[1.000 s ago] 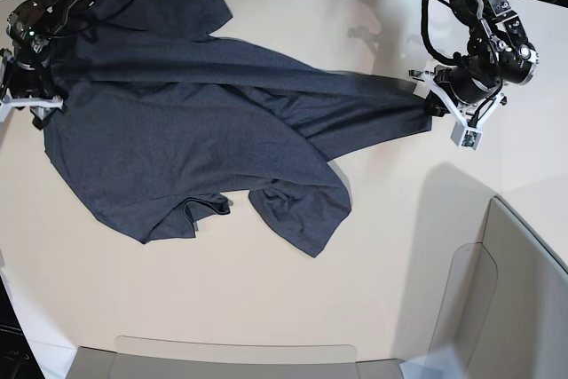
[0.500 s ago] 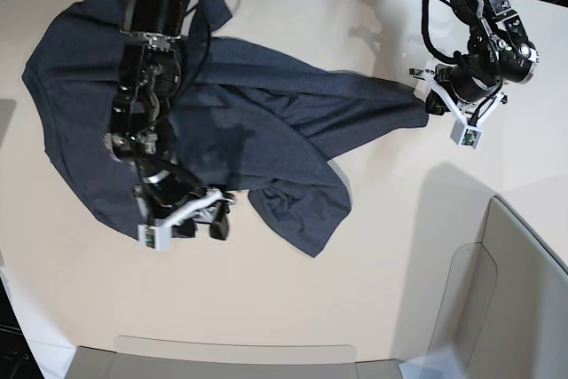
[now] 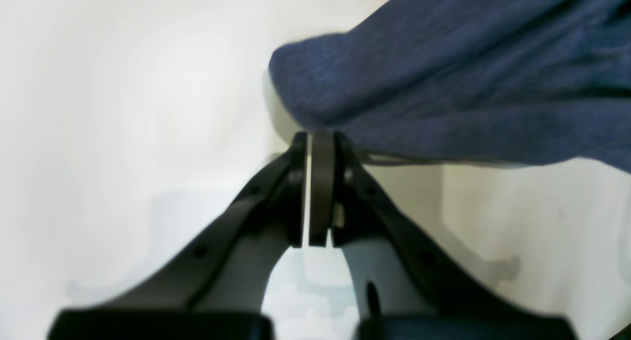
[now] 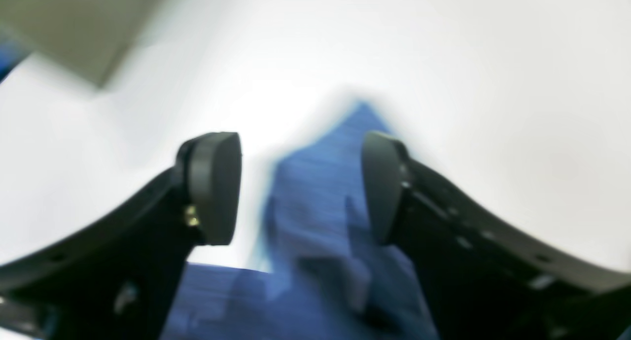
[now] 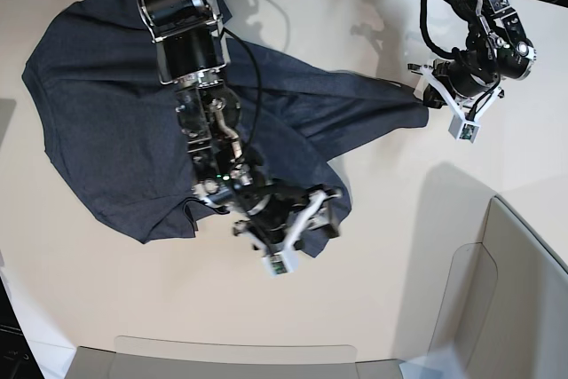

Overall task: Layout the t-shirt on the table in an organized manner, then fold the t-shirt properly
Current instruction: 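Reach the right gripper across and grasp the bunched sleeve fabric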

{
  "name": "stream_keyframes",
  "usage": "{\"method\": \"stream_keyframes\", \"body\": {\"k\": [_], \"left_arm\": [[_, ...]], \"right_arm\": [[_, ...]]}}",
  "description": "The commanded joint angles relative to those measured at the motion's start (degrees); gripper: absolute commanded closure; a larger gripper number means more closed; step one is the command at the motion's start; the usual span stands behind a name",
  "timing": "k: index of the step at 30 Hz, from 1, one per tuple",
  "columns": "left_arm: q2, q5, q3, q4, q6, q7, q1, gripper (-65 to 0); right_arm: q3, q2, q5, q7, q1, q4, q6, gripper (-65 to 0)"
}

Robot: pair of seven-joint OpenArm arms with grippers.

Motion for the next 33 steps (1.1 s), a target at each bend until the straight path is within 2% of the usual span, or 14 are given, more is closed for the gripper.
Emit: {"method": "stream_keyframes", "body": {"k": [1,4,9,16,21,33], "left_arm": [[-0.5,-0.7,-0.1,0.3,0.0,-0.9,-0.5,0.0],[-0.6,-0.7,-0.1,-0.8,-0.1,-0.9,-0.5,0.0],[-0.6,-0.7,-0.1,-1.7,-0.1,-1.0,-0.5,0.0],[-0.6,-0.7,-0.1,-1.8,-0.1,-1.0,-0.5,0.0],[-0.6,-0.7,-0.1,-1.9,-0.1,-1.0,-0.5,0.0],[-0.6,-0.7,-0.1,-1.9,-0.1,-1.0,-0.5,0.0]], "right_arm": [[-2.3,0.3,-1.5,0.6,1.3,0.9,-2.8,-42.7],[-9.7,0.3,-5.7,0.7,1.0,0.9,-9.3,-48.5],[-13.6,0.3,-9.2,0.6,0.7,0.7,-13.1,-54.6],[-13.8,0.3,-9.2,0.5,1.2,-3.9,-13.1,-54.8],[-16.4,0.3,-9.2,-4.3,1.2,-4.1,-13.2,-54.9],[-16.5,0.3,-9.2,-4.3,1.7,-8.2,-13.1,-54.5]]}}
